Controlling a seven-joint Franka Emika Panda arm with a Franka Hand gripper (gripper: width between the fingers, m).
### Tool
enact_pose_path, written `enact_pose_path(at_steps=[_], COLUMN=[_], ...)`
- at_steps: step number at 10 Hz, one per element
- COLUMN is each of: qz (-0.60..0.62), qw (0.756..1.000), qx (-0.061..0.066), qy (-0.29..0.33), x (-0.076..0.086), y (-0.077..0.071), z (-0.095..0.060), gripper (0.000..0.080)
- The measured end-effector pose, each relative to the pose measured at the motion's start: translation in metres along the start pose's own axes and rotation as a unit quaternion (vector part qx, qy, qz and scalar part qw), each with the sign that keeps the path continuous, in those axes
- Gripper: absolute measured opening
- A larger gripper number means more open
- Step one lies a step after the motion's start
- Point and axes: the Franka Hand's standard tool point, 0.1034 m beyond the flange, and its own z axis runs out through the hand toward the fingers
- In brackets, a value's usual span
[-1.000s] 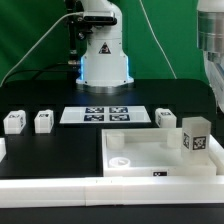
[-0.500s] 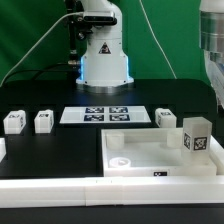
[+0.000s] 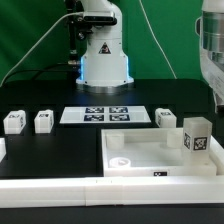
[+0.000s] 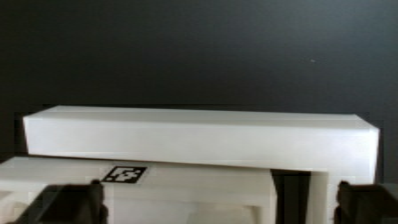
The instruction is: Assemble one leg
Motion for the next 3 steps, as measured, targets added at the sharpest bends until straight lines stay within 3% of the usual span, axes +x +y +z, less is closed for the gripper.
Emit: enact_pose_path(at_steps=[3], qz=[-0.013], qw=[1.000], qx=[0.000], qy=[0.000], x=[-0.0010], y=[0.0002], z=[0.0002], gripper=[0.0649])
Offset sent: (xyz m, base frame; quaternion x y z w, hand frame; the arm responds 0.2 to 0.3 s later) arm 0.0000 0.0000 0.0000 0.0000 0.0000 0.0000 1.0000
